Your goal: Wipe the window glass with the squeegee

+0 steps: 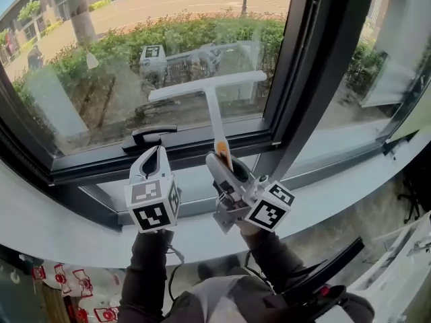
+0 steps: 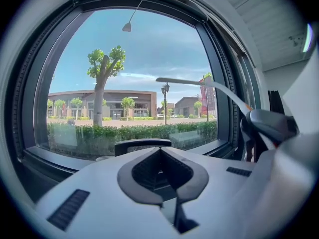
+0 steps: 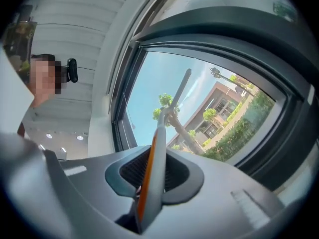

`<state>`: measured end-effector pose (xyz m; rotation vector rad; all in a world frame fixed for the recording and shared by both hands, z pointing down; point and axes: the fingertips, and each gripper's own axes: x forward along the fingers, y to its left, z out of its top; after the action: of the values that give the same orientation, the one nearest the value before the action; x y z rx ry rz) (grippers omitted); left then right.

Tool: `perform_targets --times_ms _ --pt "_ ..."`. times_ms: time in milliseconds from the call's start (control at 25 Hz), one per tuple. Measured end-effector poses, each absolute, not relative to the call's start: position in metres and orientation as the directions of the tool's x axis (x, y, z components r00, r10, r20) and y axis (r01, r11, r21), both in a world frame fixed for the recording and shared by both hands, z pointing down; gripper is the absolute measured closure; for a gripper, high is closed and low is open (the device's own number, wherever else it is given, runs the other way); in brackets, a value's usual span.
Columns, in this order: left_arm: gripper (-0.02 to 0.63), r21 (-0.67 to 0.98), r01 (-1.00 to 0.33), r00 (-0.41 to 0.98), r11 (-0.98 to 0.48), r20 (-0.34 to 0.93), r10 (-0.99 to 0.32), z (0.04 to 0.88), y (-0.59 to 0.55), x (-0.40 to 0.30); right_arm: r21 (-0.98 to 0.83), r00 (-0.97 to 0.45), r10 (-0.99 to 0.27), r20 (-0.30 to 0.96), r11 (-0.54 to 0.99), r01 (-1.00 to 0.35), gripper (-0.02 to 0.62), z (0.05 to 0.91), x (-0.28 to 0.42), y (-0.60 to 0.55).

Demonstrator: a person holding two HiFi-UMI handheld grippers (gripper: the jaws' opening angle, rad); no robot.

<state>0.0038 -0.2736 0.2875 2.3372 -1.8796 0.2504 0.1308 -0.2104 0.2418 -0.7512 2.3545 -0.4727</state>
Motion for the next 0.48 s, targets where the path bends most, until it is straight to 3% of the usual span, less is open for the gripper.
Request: perform_targets --times_ms 480 --pt "0.604 0.013 -0.993 0.118 -0.117 0.157 -0.981 0.262 -0.286 0.025 -0.289 -0.668 -0.485 -0.564 0.874 -0.39 0.54 0.115 0.18 -0.24"
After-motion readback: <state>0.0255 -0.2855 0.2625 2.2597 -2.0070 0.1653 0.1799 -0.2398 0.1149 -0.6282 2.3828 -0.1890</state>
